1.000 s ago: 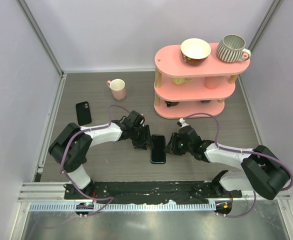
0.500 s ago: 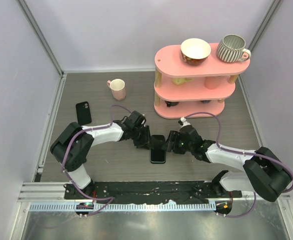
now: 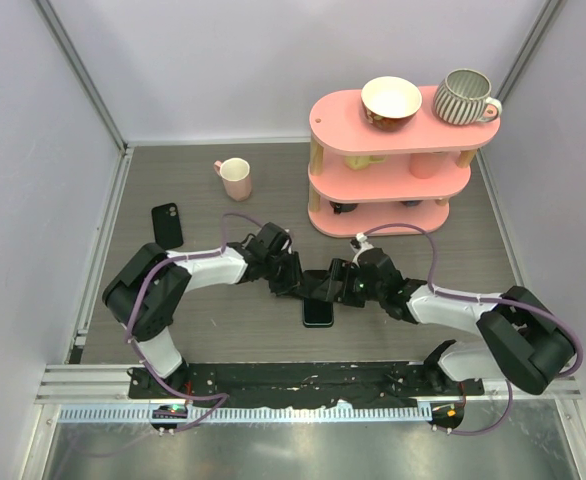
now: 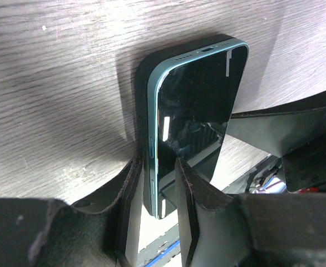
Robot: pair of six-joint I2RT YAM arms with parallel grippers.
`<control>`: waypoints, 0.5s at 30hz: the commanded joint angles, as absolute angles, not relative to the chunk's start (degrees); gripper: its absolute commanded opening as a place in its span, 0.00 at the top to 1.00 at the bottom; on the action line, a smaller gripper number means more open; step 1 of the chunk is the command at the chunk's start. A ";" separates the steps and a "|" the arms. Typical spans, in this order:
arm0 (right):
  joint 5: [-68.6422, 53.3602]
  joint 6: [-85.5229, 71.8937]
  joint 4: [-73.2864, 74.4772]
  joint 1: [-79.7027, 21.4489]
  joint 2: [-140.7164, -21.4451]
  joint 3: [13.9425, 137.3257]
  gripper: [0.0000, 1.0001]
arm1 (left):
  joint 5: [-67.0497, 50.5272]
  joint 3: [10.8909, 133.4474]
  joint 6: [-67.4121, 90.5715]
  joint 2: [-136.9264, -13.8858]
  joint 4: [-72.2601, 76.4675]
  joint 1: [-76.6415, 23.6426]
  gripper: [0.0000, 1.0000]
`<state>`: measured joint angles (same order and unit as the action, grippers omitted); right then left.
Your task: Put the phone into the phone case
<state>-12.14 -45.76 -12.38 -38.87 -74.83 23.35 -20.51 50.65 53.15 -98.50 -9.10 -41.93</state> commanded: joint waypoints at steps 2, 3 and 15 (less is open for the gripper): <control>-17.12 -47.63 -17.39 -38.76 -75.24 25.58 0.21 | -23.02 48.17 55.63 -100.46 -2.90 -42.45 0.72; -17.92 -47.98 -18.27 -38.76 -74.97 25.32 0.21 | -23.64 47.73 55.81 -100.46 -1.94 -42.54 0.73; -27.42 -56.07 -36.02 -36.83 -74.26 19.87 0.21 | -26.63 45.00 56.87 -99.49 2.63 -42.36 0.78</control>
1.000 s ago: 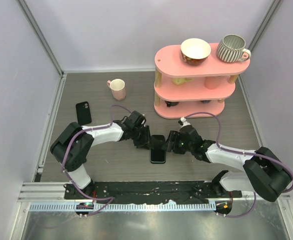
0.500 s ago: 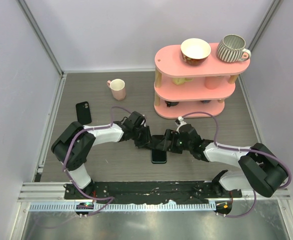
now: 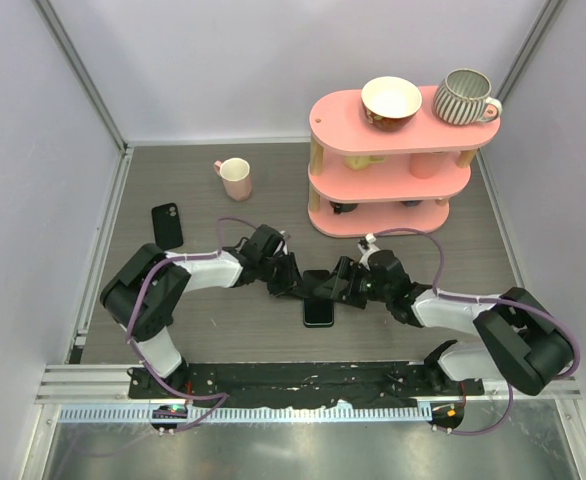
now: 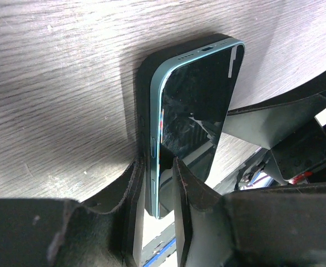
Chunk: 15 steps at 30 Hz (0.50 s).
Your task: Put the phone into the phone case
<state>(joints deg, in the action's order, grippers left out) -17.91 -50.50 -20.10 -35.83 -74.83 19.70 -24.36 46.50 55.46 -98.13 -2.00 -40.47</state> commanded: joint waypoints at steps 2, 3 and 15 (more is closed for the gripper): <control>-28.73 -57.47 -40.23 -36.56 -74.97 18.03 0.21 | -26.98 44.83 56.95 -99.58 2.99 -42.36 0.78; -29.78 -59.48 -44.87 -36.39 -75.84 17.50 0.21 | -27.16 44.74 57.04 -99.67 3.25 -42.45 0.78; -30.33 -59.60 -42.82 -35.77 -76.99 17.93 0.23 | -29.53 43.50 58.10 -99.14 6.86 -42.36 0.78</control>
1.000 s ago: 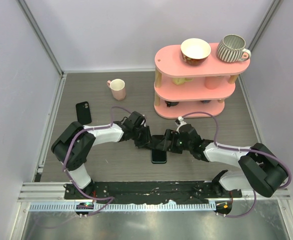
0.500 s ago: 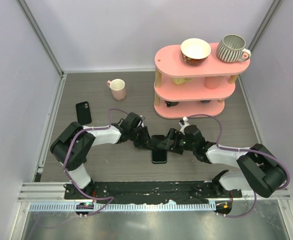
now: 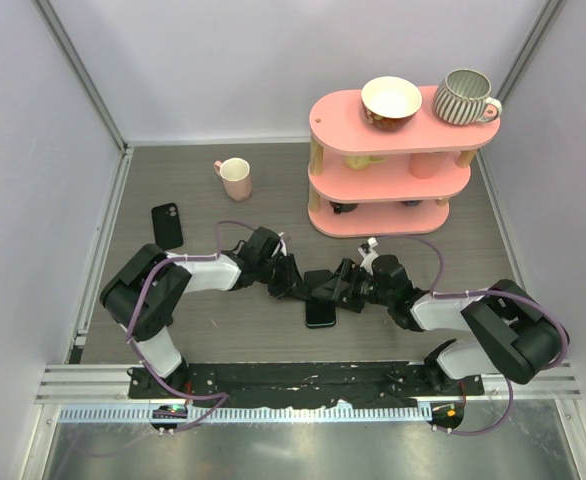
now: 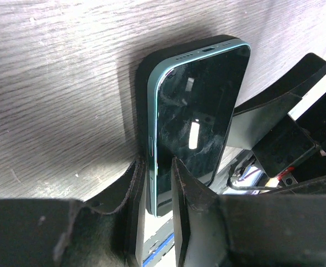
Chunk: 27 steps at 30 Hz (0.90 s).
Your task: Put the phone into the phone case
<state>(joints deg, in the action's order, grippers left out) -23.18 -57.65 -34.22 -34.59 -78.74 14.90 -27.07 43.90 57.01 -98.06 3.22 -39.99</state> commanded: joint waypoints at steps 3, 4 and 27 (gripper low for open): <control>-26.47 -56.00 -32.20 -35.60 -75.33 19.33 0.30 | -29.01 43.77 57.57 -99.23 5.89 -42.36 0.78; -24.71 -53.90 -29.91 -35.60 -74.28 19.60 0.33 | -28.83 43.94 57.22 -99.23 5.37 -42.36 0.78; -25.57 -47.46 -29.45 -35.51 -66.81 17.40 0.99 | -31.81 47.02 53.36 -86.52 -3.06 -33.42 0.48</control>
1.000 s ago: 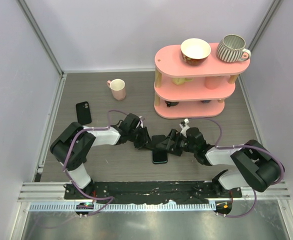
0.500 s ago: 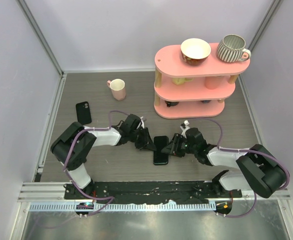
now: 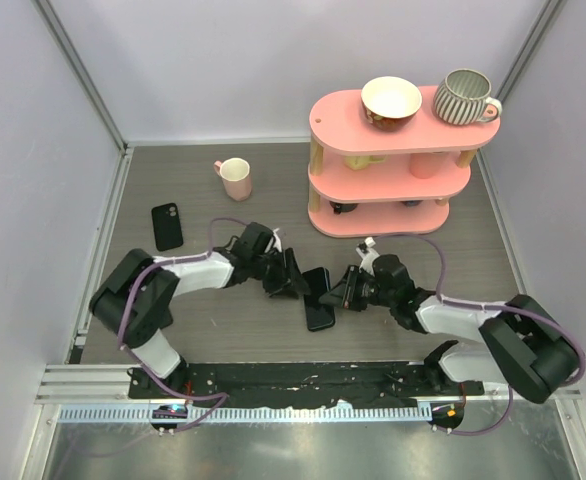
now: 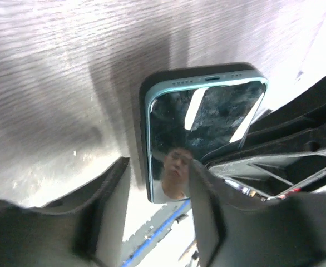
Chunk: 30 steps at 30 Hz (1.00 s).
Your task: Put the phone into the phone case
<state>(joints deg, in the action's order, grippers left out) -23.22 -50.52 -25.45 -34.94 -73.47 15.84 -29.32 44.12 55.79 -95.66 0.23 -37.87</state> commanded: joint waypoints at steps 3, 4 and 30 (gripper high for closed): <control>-26.63 -48.07 -31.37 -35.42 -60.40 16.18 0.99 | -33.66 47.02 52.04 -78.00 -5.18 -30.08 0.31; -27.59 -49.82 -34.51 -35.42 -56.90 15.74 0.99 | -34.10 46.93 51.07 -75.87 -5.53 -29.45 0.24; -38.41 -69.35 -65.30 -35.42 -56.95 17.40 0.99 | -49.83 32.17 70.13 -61.26 33.48 -28.48 0.29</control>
<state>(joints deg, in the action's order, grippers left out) -37.21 -66.94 -55.57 -35.27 -56.84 15.51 -47.70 32.34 66.96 -61.17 23.88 -28.25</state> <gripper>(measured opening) 0.190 0.765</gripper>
